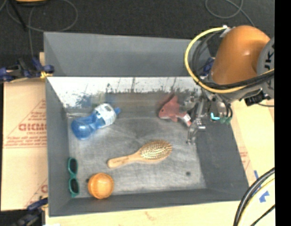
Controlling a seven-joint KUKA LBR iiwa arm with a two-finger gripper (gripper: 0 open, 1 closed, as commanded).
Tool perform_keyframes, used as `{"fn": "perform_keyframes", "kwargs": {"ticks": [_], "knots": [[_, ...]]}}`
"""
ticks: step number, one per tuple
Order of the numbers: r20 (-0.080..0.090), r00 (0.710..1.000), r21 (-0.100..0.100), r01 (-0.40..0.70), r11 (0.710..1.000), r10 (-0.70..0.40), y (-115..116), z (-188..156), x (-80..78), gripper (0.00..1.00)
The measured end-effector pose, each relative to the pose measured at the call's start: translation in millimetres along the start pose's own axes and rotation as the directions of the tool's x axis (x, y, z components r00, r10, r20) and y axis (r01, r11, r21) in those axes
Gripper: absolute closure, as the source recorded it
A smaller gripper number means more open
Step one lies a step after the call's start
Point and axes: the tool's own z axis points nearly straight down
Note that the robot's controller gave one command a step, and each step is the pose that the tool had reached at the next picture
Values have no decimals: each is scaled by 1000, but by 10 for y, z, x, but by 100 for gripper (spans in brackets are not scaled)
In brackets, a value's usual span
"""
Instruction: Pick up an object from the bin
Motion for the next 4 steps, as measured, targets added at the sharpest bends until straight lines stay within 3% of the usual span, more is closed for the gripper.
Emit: {"fn": "perform_keyframes", "kwargs": {"ticks": [1, 2, 3, 4], "knots": [[8, 1000, 1, 2, 1000, -2, 2, -45, -15, 0], [10, 995, 2, 103, 995, -103, 203, 509, 91, 0], [5, 967, 0, 256, 967, -256, 506, 676, 313, 0], [8, 963, 3, 270, 963, -270, 440, 661, 152, 0]]}}
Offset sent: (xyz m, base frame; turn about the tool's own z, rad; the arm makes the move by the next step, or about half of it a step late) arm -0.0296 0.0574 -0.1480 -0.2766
